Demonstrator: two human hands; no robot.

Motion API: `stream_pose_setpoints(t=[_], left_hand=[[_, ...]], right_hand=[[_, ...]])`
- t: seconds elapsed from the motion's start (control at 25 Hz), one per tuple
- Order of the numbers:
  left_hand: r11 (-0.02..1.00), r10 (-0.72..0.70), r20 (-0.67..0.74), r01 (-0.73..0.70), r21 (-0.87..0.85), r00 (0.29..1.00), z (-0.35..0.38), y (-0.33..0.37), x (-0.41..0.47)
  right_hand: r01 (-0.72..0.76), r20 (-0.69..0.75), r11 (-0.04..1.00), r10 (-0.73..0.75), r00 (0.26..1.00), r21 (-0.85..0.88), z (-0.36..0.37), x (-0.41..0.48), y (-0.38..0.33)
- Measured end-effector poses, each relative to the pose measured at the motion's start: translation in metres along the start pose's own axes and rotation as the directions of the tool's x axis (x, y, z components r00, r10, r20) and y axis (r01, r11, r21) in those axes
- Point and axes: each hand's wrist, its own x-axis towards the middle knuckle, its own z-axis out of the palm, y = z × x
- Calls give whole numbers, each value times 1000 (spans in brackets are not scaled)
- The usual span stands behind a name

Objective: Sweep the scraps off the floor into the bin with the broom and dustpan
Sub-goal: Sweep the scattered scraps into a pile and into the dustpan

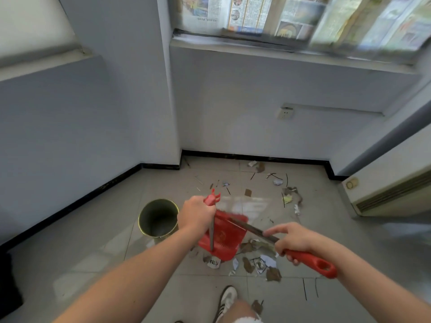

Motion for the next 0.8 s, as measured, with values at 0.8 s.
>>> stream_pose_setpoints(t=[0.8], left_hand=[[947,-189,-183,229,225,965,81,25,192]], right_hand=[[-87,17,940,86,996,331,-125,363,-143]])
